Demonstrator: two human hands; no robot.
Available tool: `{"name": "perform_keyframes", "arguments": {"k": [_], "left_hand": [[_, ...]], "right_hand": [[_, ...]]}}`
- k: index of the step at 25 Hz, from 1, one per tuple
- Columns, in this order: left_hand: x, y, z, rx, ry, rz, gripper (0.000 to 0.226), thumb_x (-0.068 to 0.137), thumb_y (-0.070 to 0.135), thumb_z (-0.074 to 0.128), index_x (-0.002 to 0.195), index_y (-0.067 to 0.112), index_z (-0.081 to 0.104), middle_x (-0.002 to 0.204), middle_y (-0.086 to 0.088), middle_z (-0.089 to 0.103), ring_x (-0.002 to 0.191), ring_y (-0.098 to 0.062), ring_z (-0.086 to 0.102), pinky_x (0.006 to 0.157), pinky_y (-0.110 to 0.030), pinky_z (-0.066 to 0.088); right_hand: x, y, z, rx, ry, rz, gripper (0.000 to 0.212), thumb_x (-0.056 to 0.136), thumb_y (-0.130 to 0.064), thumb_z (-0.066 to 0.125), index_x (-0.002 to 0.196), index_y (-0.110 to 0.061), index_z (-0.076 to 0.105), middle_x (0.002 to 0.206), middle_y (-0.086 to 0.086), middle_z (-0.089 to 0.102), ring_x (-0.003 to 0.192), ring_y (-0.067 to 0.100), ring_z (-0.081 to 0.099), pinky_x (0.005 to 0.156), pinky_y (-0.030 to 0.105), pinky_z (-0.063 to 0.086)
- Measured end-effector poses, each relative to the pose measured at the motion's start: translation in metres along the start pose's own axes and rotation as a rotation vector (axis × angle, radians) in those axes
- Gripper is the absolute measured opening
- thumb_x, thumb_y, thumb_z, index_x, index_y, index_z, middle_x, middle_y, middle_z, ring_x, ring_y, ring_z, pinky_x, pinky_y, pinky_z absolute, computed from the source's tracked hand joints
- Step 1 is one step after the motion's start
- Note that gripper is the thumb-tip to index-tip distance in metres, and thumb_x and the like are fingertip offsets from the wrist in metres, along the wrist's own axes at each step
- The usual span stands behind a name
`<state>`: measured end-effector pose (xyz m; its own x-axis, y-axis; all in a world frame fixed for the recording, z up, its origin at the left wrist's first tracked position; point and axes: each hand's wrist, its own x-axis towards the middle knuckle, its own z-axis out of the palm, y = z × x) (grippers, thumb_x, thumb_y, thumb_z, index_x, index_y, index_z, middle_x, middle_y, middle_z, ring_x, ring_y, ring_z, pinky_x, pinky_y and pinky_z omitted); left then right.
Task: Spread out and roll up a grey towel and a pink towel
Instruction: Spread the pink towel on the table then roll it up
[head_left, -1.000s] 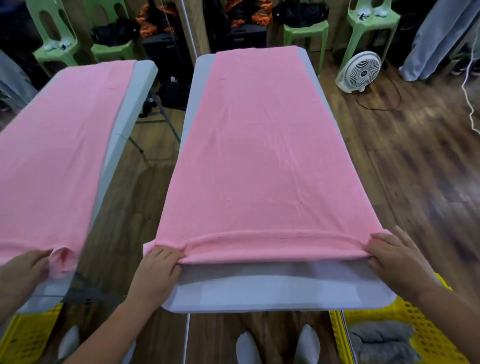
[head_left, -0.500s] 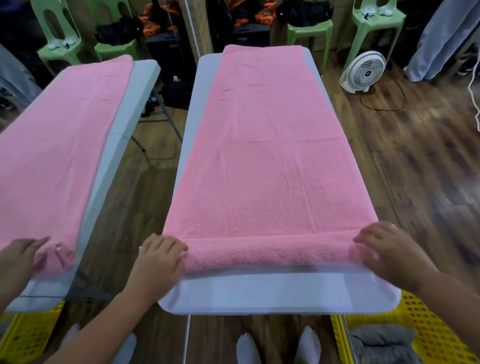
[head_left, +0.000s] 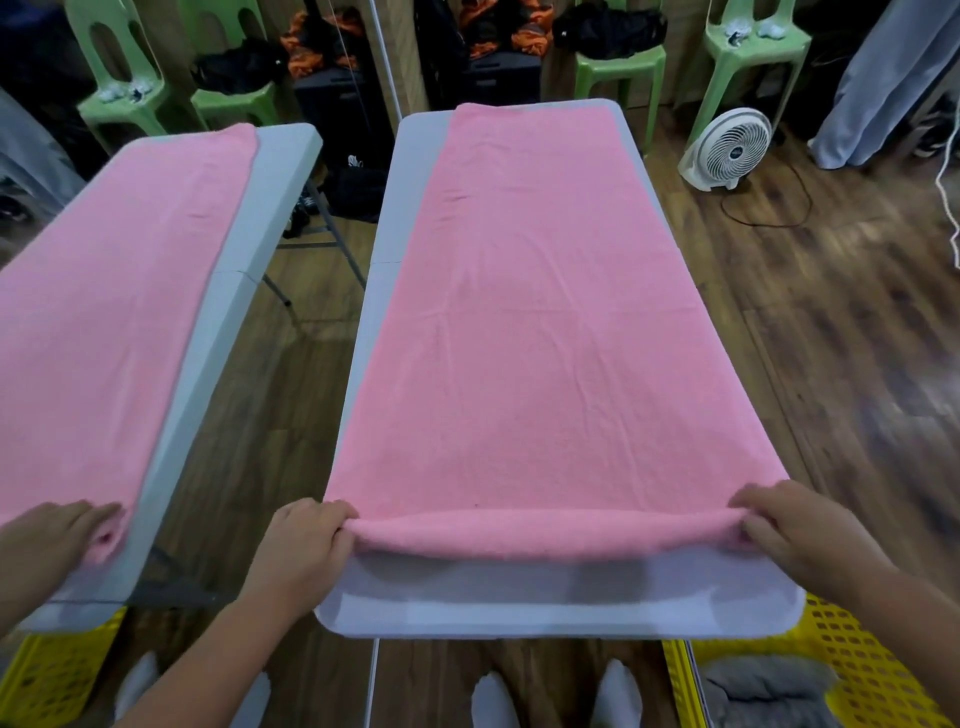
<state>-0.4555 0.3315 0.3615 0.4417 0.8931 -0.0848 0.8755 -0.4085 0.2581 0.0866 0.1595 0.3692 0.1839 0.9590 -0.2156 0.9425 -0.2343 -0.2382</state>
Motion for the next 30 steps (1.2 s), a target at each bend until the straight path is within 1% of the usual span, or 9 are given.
{"name": "perform_keyframes", "arguments": {"k": [3, 8, 10, 12, 18, 23, 26, 29, 30], "left_hand": [[0.043, 0.003, -0.011, 0.052, 0.015, -0.036, 0.015, 0.094, 0.025, 0.046, 0.088, 0.029, 0.059, 0.077, 0.008, 0.066, 0.071, -0.010, 0.059, 0.102, -0.052, 0.046], [0.047, 0.009, 0.000, 0.268, 0.077, 0.084, 0.032, 0.095, 0.035, 0.040, 0.114, 0.022, 0.063, 0.126, -0.001, 0.061, 0.124, -0.024, 0.052, 0.118, -0.058, 0.027], [0.030, 0.006, 0.013, 0.290, -0.044, 0.143, 0.044, 0.092, 0.041, 0.042, 0.127, 0.023, 0.062, 0.137, 0.002, 0.058, 0.132, -0.023, 0.049, 0.121, -0.057, 0.022], [0.026, -0.003, 0.020, 0.336, -0.109, 0.108, 0.054, 0.090, 0.044, 0.043, 0.139, 0.026, 0.056, 0.147, 0.003, 0.053, 0.139, -0.022, 0.043, 0.122, -0.056, 0.017], [0.025, -0.001, 0.009, 0.357, 0.009, 0.047, 0.036, 0.093, 0.038, 0.032, 0.095, 0.034, 0.068, 0.099, 0.014, 0.070, 0.101, -0.012, 0.063, 0.121, -0.053, 0.013], [0.023, 0.016, -0.024, 0.380, -0.308, 0.029, 0.051, 0.087, 0.048, 0.006, 0.087, 0.034, 0.055, 0.080, 0.012, 0.059, 0.092, -0.004, 0.056, 0.123, -0.053, -0.002], [0.060, 0.016, -0.030, 0.367, -0.164, 0.027, 0.031, 0.097, 0.044, 0.030, 0.095, 0.034, 0.060, 0.090, 0.014, 0.065, 0.098, -0.009, 0.060, 0.120, -0.060, 0.011], [0.061, 0.007, -0.015, 0.278, 0.099, 0.065, 0.029, 0.093, 0.041, 0.043, 0.107, 0.029, 0.065, 0.108, 0.008, 0.065, 0.110, -0.019, 0.058, 0.116, -0.058, 0.024], [0.049, 0.006, -0.007, 0.234, 0.074, 0.109, 0.032, 0.092, 0.045, 0.045, 0.112, 0.029, 0.064, 0.114, 0.008, 0.063, 0.114, -0.019, 0.057, 0.117, -0.054, 0.024]], "right_hand": [[0.043, -0.001, -0.015, 0.088, 0.047, 0.180, 0.037, 0.080, -0.041, 0.051, 0.115, -0.036, 0.061, 0.093, 0.007, 0.066, 0.091, 0.030, 0.062, 0.074, 0.041, 0.052], [0.046, -0.011, -0.002, -0.273, 0.230, -0.254, 0.050, 0.072, -0.034, 0.056, 0.116, -0.014, 0.069, 0.107, 0.007, 0.069, 0.099, 0.033, 0.062, 0.089, 0.046, 0.046], [0.031, -0.004, 0.016, -0.295, 0.111, -0.236, 0.060, 0.067, -0.037, 0.057, 0.123, -0.019, 0.067, 0.121, 0.004, 0.067, 0.107, 0.030, 0.062, 0.095, 0.045, 0.046], [0.029, 0.004, 0.029, -0.246, 0.107, -0.132, 0.050, 0.075, -0.034, 0.048, 0.118, -0.021, 0.069, 0.118, 0.003, 0.069, 0.104, 0.030, 0.062, 0.092, 0.046, 0.048], [0.014, -0.005, 0.018, -0.106, 0.202, -0.184, 0.020, 0.078, -0.033, 0.045, 0.082, -0.027, 0.064, 0.080, -0.009, 0.064, 0.082, 0.021, 0.058, 0.090, 0.039, 0.039], [0.019, 0.000, -0.001, -0.047, -0.062, -0.104, 0.027, 0.083, -0.044, 0.039, 0.078, -0.029, 0.061, 0.071, -0.004, 0.059, 0.075, 0.021, 0.056, 0.067, 0.038, 0.043], [0.055, -0.007, -0.013, -0.111, 0.055, -0.003, 0.018, 0.082, -0.037, 0.057, 0.088, -0.027, 0.071, 0.080, -0.002, 0.068, 0.082, 0.026, 0.059, 0.066, 0.036, 0.048], [0.054, -0.018, -0.015, -0.175, 0.300, -0.178, 0.017, 0.079, -0.024, 0.063, 0.092, -0.018, 0.073, 0.089, 0.001, 0.068, 0.086, 0.030, 0.060, 0.077, 0.043, 0.052], [0.046, -0.019, -0.011, -0.175, 0.312, -0.260, 0.023, 0.078, -0.028, 0.059, 0.094, -0.018, 0.072, 0.092, 0.001, 0.067, 0.088, 0.028, 0.060, 0.079, 0.044, 0.052]]}}
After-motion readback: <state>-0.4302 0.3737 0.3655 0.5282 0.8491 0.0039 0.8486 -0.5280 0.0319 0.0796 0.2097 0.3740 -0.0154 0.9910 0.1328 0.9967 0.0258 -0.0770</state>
